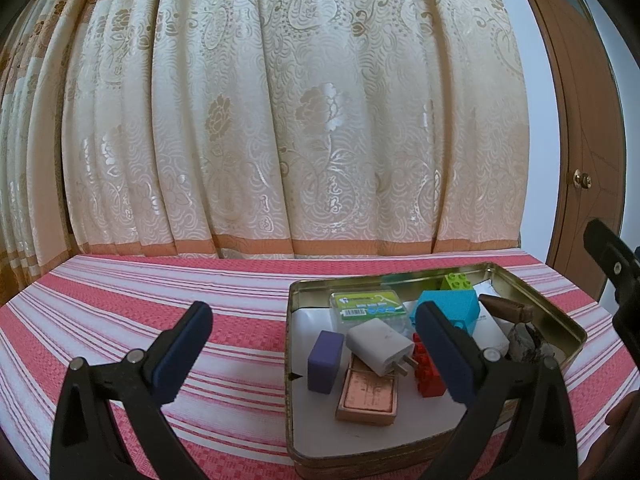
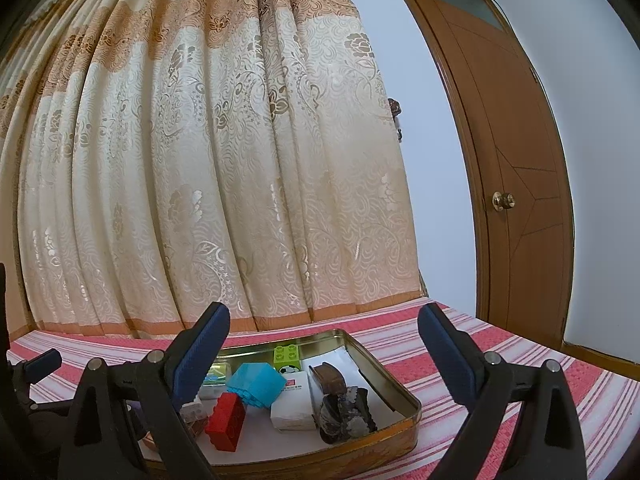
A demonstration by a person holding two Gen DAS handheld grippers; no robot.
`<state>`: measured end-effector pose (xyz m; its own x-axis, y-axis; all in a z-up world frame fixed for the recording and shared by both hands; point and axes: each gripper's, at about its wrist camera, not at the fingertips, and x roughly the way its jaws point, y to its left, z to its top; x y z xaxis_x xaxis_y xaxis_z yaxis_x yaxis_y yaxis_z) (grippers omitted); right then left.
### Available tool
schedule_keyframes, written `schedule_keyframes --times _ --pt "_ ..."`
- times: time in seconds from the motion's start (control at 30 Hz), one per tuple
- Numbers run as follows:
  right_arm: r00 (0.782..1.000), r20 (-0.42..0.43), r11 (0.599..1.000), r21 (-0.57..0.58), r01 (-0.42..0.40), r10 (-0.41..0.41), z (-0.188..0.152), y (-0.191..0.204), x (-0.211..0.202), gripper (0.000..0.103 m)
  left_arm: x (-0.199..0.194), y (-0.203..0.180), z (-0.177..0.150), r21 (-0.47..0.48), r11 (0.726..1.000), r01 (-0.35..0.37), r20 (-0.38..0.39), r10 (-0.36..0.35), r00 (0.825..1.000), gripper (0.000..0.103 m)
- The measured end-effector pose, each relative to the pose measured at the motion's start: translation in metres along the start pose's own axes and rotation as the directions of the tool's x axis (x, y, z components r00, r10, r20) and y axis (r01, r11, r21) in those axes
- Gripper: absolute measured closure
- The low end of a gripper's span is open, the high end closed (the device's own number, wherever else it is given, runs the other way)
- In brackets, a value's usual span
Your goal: Organize rigid objects
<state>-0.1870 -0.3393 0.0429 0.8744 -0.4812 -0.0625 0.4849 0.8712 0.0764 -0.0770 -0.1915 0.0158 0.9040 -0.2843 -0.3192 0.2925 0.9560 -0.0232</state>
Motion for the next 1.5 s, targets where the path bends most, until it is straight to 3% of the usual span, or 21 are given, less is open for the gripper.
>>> schedule_keyframes --times 1.17,1.5 --pt "1.000 -0.002 1.000 0.008 -0.001 0.001 -0.0006 -0.0021 -0.0004 0.006 -0.0014 -0.0024 0.0010 0.018 1.000 0.001 -0.001 -0.001 1.000 0.000" --pt "1.000 -0.002 1.000 0.009 -0.005 0.005 -0.0006 -0.0022 -0.0007 0.006 0.0020 -0.0002 0.0013 0.003 0.999 0.037 -0.038 -0.037 0.999 0.000"
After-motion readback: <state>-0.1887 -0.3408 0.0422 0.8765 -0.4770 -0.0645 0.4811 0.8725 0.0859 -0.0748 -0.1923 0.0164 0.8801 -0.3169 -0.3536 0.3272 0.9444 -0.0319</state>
